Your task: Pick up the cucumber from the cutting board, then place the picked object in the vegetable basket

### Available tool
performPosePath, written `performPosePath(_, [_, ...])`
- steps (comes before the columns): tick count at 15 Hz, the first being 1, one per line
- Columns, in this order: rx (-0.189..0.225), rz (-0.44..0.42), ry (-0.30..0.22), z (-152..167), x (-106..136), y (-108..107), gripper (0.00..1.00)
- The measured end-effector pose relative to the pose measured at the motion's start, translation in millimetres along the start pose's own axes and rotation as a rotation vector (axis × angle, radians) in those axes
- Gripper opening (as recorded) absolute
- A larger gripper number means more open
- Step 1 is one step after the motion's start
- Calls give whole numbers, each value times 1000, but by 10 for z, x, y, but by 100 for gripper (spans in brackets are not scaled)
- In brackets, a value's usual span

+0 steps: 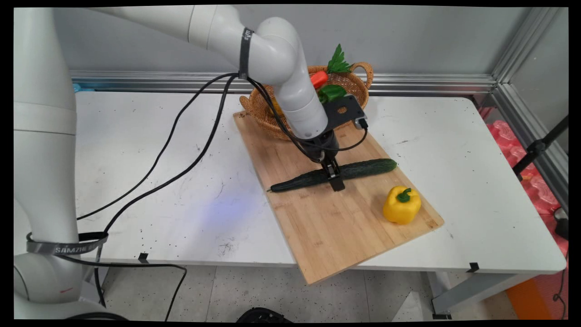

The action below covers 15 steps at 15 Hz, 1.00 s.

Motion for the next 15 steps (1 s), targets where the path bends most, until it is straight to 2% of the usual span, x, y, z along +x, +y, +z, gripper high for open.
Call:
performPosePath(10, [-6,6,-2,-23,26,33,0])
performPosePath(15, [-5,24,20,-378,-14,9,0])
